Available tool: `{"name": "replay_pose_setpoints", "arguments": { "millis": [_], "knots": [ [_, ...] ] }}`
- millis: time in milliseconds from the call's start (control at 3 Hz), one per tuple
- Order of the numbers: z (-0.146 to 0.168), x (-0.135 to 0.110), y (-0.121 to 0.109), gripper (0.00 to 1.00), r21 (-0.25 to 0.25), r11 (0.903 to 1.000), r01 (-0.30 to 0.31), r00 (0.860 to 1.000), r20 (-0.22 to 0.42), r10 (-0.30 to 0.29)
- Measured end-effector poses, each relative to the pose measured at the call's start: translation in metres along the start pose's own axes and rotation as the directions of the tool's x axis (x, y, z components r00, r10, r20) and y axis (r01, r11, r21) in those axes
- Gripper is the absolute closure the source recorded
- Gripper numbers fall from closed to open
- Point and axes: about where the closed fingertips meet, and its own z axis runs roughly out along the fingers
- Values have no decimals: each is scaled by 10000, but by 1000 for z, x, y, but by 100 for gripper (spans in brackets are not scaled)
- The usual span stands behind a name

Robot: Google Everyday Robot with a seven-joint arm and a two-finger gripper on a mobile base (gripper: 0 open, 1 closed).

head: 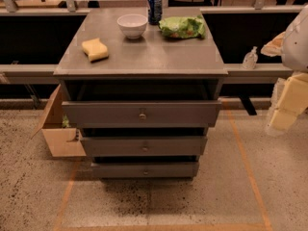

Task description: Move green rice chip bag near sponge

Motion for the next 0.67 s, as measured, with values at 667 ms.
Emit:
{"name": "replay_pose_setpoints", "arguments": {
  "millis": [667],
  "knots": [
    [1,0,-16,0,428,9972,-612,9966,577,587]
  ]
}}
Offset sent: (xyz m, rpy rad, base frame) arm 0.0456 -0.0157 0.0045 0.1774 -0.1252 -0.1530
